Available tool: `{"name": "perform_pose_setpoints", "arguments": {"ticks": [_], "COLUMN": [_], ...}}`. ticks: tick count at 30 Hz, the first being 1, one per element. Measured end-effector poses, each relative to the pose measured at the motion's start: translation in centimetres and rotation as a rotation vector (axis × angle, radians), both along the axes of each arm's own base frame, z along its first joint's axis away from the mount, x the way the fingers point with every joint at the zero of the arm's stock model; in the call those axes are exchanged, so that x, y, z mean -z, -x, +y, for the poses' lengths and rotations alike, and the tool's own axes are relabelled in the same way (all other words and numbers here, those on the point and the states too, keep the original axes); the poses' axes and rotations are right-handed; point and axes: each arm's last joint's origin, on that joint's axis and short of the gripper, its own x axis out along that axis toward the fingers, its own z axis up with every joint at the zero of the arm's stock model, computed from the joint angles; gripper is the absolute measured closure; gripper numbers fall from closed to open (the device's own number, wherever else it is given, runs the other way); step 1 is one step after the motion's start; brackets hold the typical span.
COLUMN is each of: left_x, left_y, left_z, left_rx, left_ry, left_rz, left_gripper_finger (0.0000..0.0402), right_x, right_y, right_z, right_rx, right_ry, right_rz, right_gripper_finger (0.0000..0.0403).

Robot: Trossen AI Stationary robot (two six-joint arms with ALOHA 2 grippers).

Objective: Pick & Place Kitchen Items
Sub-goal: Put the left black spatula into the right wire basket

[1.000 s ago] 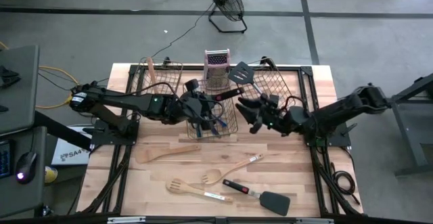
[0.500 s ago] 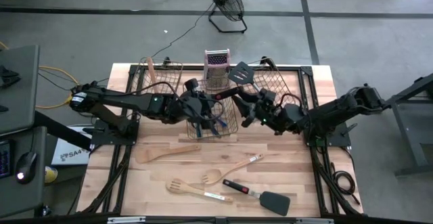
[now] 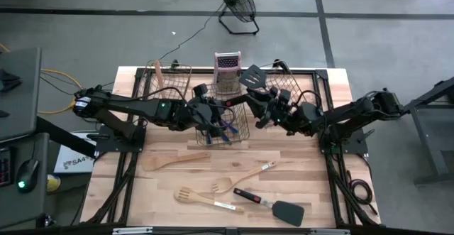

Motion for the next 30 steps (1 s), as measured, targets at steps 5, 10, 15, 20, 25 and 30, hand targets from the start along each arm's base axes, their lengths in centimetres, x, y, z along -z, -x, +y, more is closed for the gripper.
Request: {"name": "perform_pose_setpoints", "arguments": {"ticks": [5, 10, 15, 20, 25, 30], "left_x": [0.01, 0.02, 0.04, 0.02, -0.03, -0.05], "left_y": [0.0, 0.0, 0.0, 0.01, -0.03, -0.02], "left_z": [0.0, 0.01, 0.01, -0.01, -0.06, -0.06], "left_rx": [0.001, 0.001, 0.003, 0.009, 0.021, 0.021], "left_ry": [0.001, 0.002, 0.005, 0.009, 0.015, 0.01], "left_rz": [0.0, 0.001, 0.001, 0.001, -0.004, -0.002], "left_gripper_finger": [0.0332, 0.0332, 0.0332, 0.0333, 0.028, 0.0235], "right_x": [0.12, 0.15, 0.14, 0.12, 0.21, 0.17], "right_y": [-0.08, -0.1, -0.09, -0.1, -0.12, 0.02], "right_z": [-0.38, -0.36, -0.38, -0.34, -0.34, -0.48], "right_rx": [0.01, 0.007, 0.009, -0.003, 0.016, 0.074], "right_ry": [-0.001, 0.001, 0.001, 0.015, 0.026, 0.005], "right_rz": [0.013, 0.018, 0.018, 0.022, 0.042, 0.045], "right_gripper_finger": [0.023, 0.028, 0.0351, 0.0363, 0.0363, 0.0363]}}
